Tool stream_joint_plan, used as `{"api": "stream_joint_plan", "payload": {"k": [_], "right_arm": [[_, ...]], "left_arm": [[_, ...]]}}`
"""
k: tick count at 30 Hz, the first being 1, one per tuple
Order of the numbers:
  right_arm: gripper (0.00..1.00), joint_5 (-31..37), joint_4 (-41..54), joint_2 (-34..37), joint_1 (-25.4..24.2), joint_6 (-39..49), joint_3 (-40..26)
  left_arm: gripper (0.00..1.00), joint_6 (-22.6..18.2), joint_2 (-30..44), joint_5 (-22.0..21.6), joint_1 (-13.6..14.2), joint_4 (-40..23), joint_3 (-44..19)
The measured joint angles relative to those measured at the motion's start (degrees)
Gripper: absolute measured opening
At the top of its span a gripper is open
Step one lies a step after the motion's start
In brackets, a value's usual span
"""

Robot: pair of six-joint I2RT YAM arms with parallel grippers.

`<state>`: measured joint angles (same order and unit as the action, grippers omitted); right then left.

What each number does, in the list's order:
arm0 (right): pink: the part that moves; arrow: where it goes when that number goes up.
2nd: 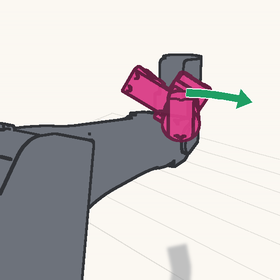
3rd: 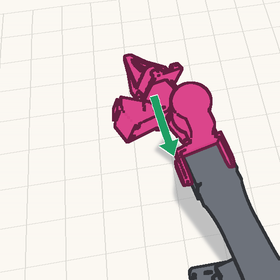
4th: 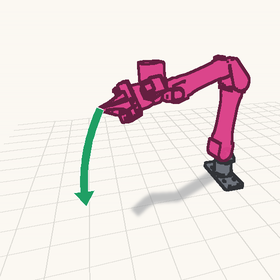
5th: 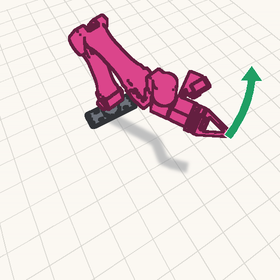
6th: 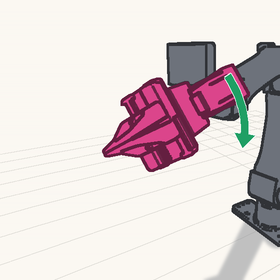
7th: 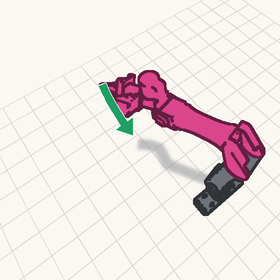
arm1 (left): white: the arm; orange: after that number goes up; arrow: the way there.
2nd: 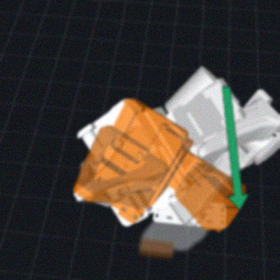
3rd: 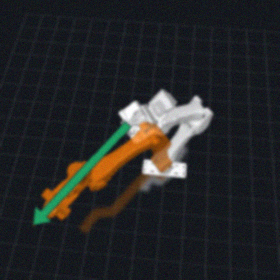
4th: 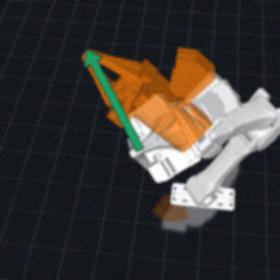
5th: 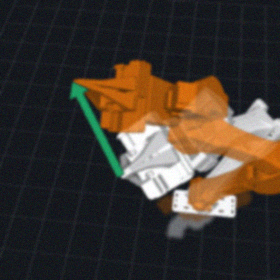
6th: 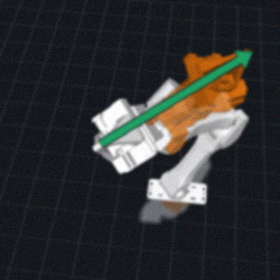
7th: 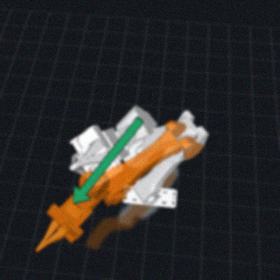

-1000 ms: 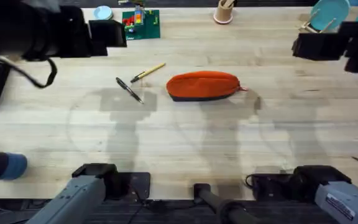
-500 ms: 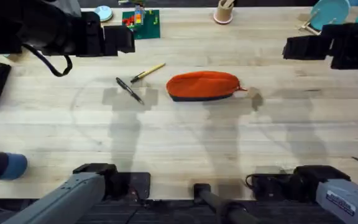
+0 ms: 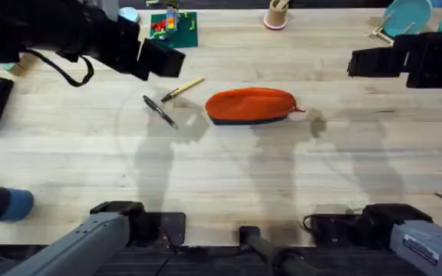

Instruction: Unzip the bag, pick up the pens from the table one at a time and place them inside, then zip the bag closed.

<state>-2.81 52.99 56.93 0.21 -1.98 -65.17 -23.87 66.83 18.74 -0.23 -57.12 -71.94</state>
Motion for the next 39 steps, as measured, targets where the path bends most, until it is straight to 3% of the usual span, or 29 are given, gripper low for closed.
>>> {"api": "stream_joint_plan", "payload": {"k": [4,11,15,25,39], "right_arm": [[0.996,0.00,0.00,0.00,0.00,0.00,0.00],[0.996,0.00,0.00,0.00,0.00,0.00,0.00],[0.996,0.00,0.00,0.00,0.00,0.00,0.00],[0.995,0.00,0.00,0.00,0.00,0.00,0.00],[0.995,0.00,0.00,0.00,0.00,0.00,0.00]], "left_arm": [[0.993,-10.39,0.02,7.25,0.00,-1.74,-0.02],[0.994,-32.29,1.93,21.06,0.00,-10.82,-0.02],[0.996,-40.98,5.58,25.31,0.04,-12.57,-0.02],[0.984,-55.62,20.64,33.06,0.04,-12.48,-0.02],[0.997,-63.61,39.56,40.12,0.07,-11.35,-0.07]]}}
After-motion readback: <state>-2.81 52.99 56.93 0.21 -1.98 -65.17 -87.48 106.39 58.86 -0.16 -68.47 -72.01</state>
